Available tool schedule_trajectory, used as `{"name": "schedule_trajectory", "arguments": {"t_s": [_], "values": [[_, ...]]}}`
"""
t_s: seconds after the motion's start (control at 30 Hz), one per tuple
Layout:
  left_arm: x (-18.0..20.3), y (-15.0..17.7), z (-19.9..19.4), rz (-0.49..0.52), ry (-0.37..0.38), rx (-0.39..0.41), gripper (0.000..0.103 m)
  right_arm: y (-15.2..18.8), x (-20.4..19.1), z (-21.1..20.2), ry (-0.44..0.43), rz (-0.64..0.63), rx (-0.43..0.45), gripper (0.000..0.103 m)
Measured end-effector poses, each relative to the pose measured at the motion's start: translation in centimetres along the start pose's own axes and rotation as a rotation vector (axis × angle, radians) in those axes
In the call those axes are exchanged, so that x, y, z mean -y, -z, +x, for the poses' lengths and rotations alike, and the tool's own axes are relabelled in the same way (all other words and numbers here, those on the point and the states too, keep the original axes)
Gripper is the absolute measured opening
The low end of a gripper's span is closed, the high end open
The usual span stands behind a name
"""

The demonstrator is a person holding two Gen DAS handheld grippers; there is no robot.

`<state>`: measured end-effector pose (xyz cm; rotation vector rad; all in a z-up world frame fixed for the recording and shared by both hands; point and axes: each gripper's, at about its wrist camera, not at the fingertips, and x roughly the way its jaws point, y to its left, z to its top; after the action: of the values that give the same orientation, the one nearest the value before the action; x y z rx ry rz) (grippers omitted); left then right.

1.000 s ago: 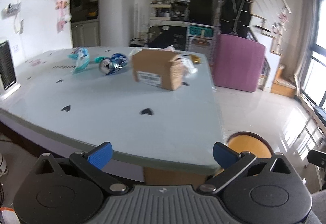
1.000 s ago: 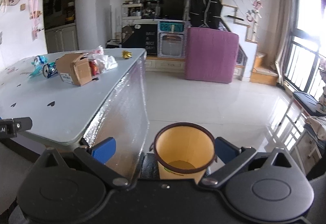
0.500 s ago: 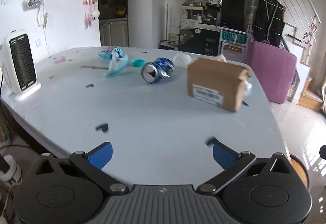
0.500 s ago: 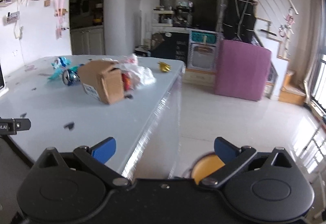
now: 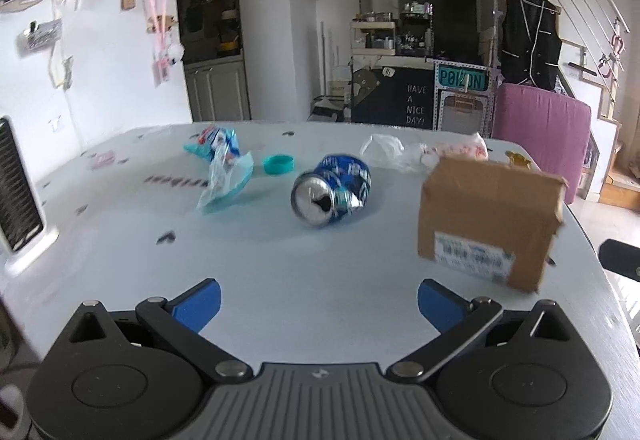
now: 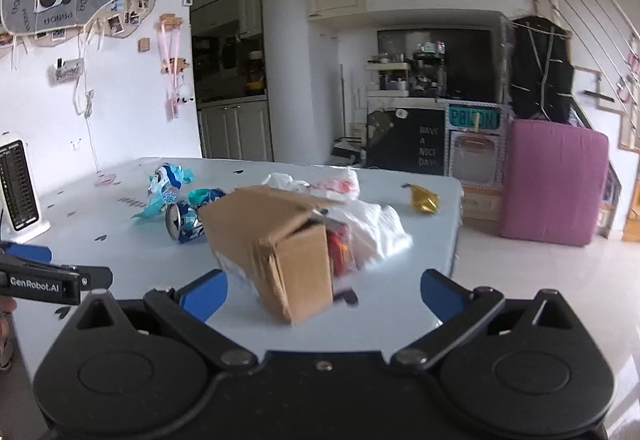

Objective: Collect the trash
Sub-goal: 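Move the left tool toward the crushed blue Pepsi can on the table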

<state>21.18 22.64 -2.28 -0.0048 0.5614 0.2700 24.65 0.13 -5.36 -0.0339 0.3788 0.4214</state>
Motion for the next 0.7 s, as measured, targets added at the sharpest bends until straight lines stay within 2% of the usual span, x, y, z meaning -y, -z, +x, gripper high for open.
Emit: {"name": "schedule_trajectory", "arguments": {"t_s": [0.17,0.3,0.57,0.7], "values": [[-0.7,-2.5,3.2,0.029,0.004,0.022,0.103,-0.9,0.4,4.1,-0.042,0.003,-0.013,0.103],[-1.6,-4.6,6.0,-0.016,0.027,0.016,0.103,-0.3,0.6,6.4,-0.099,0.014,-0.047,0.103],[-2.6,-7.2,11.5,-0.258,0.035,-0.036,0.103,-0.1,-0.4,9.1,-0.178,-0.02,-0.081,0.103],[-2.8,-7.5,13.9,-0.391,0.005,-0.081,0.103,-0.2,-1.3,9.5,-0.187,-0.049,-0.053,0.103]]}}
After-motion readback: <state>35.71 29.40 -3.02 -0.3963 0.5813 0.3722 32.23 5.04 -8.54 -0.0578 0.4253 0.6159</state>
